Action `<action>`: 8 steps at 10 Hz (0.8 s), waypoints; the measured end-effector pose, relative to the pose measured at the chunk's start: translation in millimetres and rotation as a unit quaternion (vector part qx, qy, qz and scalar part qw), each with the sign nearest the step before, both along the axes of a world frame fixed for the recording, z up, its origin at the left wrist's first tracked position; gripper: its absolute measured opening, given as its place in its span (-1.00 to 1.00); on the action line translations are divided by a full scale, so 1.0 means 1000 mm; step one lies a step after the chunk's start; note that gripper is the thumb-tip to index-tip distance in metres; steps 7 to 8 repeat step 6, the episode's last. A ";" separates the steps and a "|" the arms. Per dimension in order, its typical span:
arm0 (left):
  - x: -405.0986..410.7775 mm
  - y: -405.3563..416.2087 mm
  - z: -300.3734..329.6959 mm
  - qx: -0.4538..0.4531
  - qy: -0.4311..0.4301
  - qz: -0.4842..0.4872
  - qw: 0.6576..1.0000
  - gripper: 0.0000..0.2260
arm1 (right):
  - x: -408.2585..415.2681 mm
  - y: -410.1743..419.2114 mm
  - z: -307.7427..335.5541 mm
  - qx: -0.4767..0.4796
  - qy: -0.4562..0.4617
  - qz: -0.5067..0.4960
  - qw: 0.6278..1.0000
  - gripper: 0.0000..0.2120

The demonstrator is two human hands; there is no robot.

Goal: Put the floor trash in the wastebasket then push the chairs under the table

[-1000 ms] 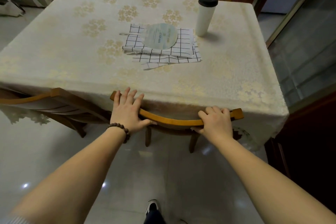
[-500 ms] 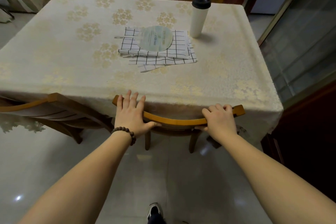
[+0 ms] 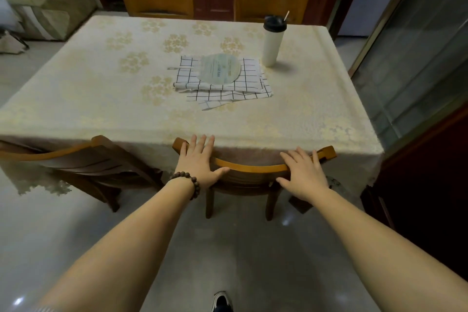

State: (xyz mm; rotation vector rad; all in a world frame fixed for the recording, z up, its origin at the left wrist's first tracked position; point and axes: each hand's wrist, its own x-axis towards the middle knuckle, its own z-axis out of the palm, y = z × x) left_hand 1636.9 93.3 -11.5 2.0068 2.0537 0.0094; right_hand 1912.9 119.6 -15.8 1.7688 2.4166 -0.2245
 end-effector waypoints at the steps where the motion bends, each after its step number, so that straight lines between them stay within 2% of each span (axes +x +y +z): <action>1: 0.009 -0.012 0.008 0.013 -0.053 0.030 0.998 -0.21 | 0.002 -0.016 0.007 -0.031 0.073 -0.029 0.996 -0.28; 2: 0.022 -0.024 0.013 0.061 -0.064 0.054 0.995 -0.23 | 0.004 -0.034 0.009 -0.018 0.132 -0.071 0.988 -0.29; 3: 0.040 -0.039 0.017 0.101 -0.051 0.058 0.992 -0.27 | 0.006 -0.050 0.007 0.000 0.154 -0.099 0.983 -0.30; 6: 0.111 -0.089 0.007 0.097 -0.017 0.135 0.986 -0.26 | 0.036 -0.078 -0.001 0.017 0.187 -0.095 0.978 -0.31; 8: 0.111 -0.089 0.007 0.097 -0.017 0.135 0.986 -0.26 | 0.036 -0.078 -0.001 0.017 0.187 -0.095 0.978 -0.31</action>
